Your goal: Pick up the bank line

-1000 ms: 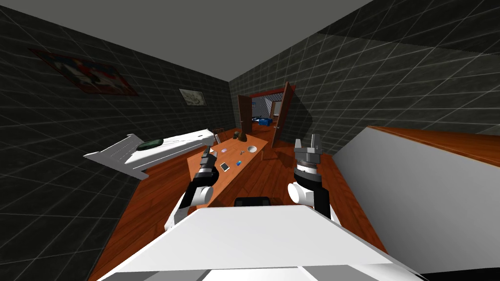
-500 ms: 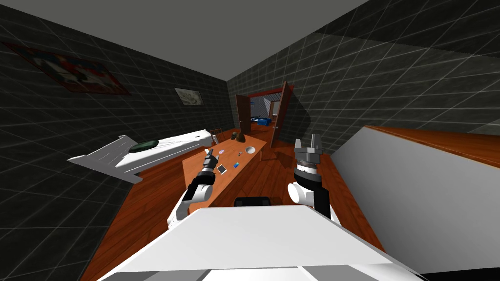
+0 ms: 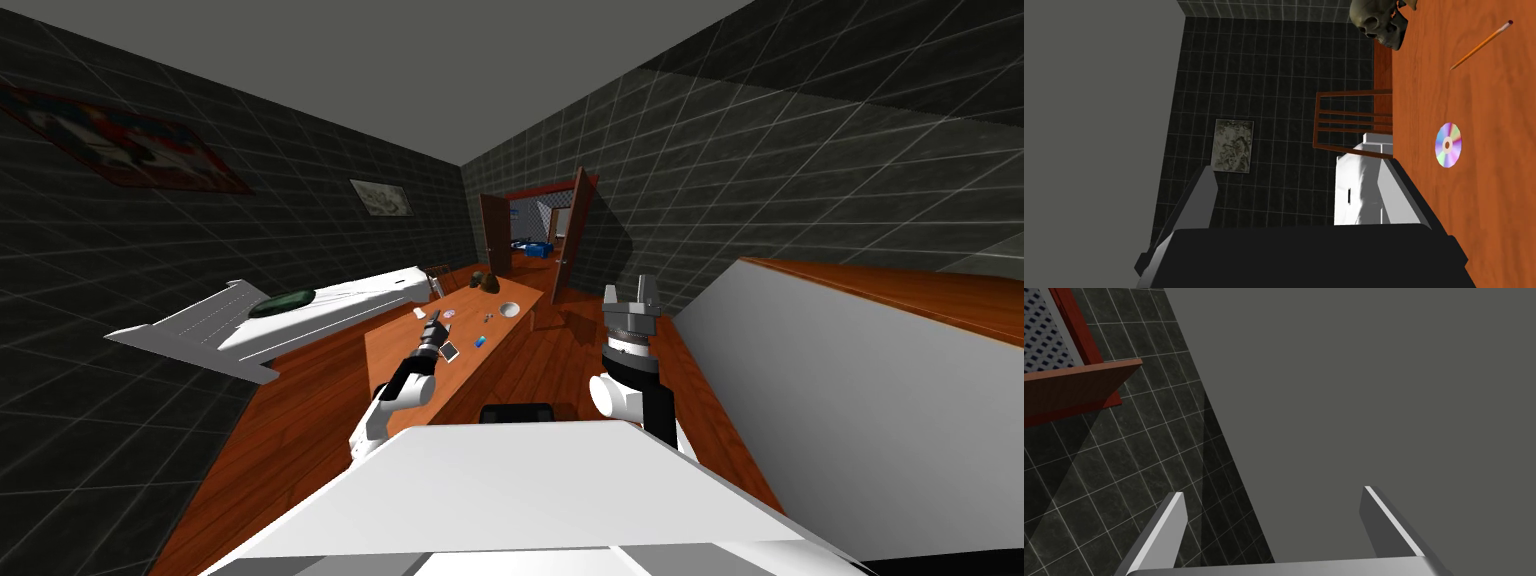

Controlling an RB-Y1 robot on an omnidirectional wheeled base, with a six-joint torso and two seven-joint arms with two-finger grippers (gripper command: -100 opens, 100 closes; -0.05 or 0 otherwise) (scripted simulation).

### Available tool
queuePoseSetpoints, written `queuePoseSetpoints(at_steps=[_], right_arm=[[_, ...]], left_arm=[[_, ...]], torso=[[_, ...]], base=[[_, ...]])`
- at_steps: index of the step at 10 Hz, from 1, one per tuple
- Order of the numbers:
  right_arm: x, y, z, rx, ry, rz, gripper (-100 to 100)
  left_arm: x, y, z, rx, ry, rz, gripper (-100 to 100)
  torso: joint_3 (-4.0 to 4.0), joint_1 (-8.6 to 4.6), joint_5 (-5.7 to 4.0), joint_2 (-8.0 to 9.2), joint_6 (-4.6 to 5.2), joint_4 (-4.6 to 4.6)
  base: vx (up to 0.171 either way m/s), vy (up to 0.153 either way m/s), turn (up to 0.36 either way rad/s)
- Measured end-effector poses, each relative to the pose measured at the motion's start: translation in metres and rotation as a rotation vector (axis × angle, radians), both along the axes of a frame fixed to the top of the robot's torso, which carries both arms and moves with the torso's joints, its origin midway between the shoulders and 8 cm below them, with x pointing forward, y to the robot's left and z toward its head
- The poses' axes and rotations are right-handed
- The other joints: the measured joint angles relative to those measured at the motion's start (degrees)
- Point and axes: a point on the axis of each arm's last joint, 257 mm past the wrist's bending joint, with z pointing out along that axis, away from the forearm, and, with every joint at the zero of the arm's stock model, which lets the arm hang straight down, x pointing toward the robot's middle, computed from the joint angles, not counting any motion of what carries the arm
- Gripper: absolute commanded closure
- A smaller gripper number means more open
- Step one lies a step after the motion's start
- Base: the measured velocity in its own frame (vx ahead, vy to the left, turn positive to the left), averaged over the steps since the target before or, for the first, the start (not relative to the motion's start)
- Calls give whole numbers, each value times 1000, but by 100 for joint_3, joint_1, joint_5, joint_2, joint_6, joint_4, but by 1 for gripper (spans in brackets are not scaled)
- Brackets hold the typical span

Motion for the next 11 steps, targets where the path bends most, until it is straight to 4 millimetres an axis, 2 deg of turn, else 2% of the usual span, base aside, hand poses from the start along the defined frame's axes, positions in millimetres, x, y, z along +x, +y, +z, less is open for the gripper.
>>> queuePoseSetpoints(at_steps=[5,11], right_arm=[[0,0,0,0,0,0,0],[0,0,0,0,0,0,0]], left_arm=[[9,16,-47,-77,141,14,-100],[13,36,-117,-185,339,49,-100]], torso=[[0,-1,-1,1,-1,0],[1,1,0,3,-2,0]], base=[[54,-35,-35],[53,-32,-35]])
